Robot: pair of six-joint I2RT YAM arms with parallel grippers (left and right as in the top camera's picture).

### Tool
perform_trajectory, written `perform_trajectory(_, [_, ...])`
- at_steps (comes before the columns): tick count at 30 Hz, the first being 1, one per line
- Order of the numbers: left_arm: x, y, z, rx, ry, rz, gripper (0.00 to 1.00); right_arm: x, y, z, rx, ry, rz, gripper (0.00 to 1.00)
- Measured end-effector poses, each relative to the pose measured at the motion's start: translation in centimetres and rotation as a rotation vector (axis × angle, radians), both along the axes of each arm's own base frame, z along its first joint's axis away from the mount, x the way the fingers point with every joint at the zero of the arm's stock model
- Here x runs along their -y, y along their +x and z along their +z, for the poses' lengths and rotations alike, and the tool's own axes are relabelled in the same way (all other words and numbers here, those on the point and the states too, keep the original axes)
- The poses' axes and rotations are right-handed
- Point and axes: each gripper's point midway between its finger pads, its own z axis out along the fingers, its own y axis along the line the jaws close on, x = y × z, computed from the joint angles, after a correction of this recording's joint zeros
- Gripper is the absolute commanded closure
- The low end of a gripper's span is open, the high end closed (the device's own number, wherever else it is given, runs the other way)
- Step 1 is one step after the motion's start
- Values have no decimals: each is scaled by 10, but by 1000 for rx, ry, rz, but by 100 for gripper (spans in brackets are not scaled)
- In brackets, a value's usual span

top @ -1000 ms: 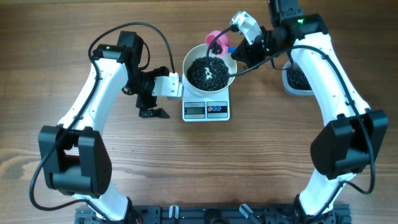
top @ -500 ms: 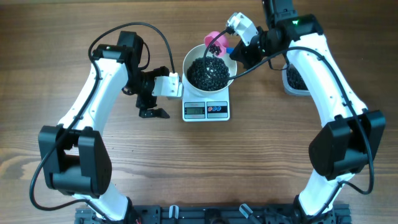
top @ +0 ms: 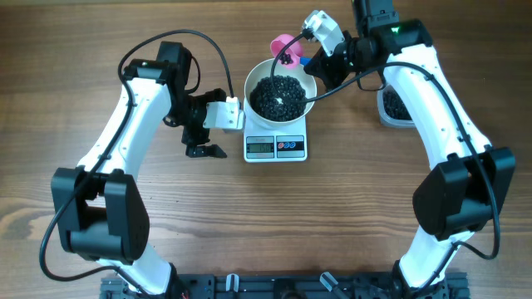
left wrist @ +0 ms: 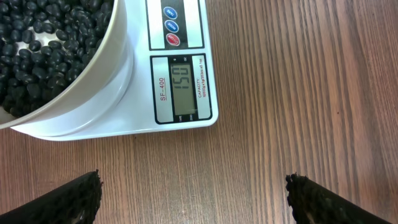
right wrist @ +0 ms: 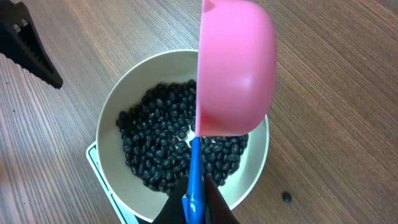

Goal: Scoop item into bowl and weigh 150g on scale

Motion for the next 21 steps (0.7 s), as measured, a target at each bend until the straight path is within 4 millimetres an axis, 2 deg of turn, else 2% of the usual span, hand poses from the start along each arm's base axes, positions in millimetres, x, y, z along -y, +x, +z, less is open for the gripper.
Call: perform_trajectory(21, [0, 0, 0, 0, 0, 0, 0, -11, -6, 7, -48, 84, 1, 96])
